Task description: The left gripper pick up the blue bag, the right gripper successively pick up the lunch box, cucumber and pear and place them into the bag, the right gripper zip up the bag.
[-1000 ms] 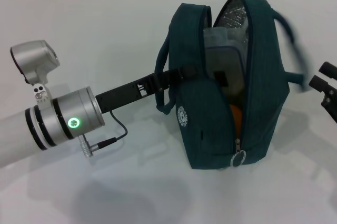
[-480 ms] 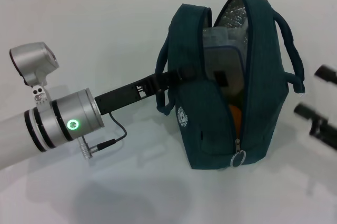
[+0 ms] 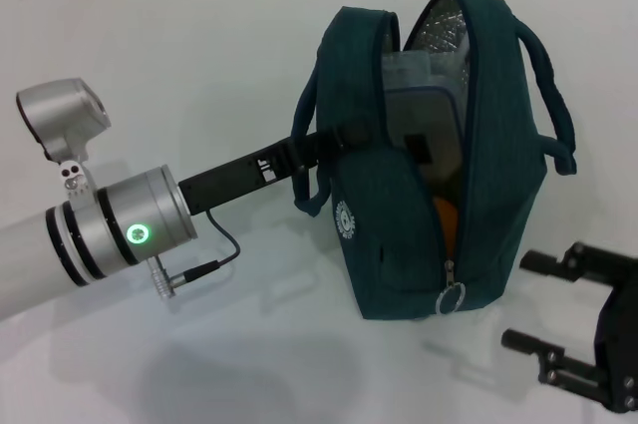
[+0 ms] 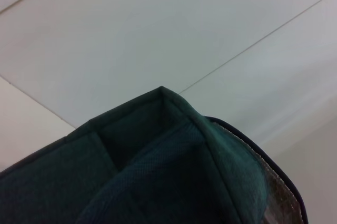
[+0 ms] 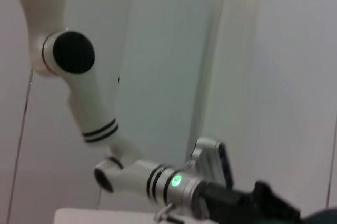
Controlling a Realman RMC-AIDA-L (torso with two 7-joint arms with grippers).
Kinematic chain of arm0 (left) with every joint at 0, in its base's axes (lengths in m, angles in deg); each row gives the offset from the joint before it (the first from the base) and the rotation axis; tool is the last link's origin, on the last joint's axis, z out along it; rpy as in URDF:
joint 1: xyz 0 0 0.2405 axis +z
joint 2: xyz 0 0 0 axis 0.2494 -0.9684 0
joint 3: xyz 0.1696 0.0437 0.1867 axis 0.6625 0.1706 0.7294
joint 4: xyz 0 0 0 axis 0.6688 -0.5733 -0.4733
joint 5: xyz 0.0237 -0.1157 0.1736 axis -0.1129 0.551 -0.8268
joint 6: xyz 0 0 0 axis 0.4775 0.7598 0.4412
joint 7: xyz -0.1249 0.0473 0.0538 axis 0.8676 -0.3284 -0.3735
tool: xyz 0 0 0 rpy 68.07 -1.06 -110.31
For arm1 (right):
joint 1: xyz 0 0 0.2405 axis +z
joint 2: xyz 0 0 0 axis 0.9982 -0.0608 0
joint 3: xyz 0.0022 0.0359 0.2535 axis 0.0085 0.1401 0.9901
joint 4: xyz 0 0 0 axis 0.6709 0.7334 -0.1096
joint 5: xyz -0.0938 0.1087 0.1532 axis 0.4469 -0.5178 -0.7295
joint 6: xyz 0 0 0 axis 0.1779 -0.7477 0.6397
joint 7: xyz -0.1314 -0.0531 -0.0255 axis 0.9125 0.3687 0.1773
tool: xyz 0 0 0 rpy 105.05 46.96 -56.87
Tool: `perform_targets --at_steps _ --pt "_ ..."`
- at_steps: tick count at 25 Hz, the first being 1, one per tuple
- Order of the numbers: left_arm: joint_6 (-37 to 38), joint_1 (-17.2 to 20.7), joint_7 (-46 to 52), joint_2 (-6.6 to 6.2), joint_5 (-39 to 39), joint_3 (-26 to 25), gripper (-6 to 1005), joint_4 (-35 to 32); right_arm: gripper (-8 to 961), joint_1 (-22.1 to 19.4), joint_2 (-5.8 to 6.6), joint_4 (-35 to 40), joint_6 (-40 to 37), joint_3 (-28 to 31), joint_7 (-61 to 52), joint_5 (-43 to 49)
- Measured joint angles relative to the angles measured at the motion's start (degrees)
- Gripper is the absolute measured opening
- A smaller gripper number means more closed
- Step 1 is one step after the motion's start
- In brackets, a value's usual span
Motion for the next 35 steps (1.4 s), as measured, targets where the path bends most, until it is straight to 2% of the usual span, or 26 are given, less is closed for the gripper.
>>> perform_targets --at_steps 12,19,35 --pt "0.2 0.0 0.1 0.06 0.1 0.3 36 0.0 569 7.2 0.19 -16.4 6.2 0.0 0.5 1.0" --pt "0.3 0.0 0.1 0.03 0.1 0.2 36 0.0 567 9.2 -0.15 -18.6 7.2 -1.2 0.7 1.1" --pt "0.6 0.0 0.1 -0.12 0.1 0.3 36 0.0 565 10.3 -0.63 -19.9 9.2 -5.7 0.7 -2.4"
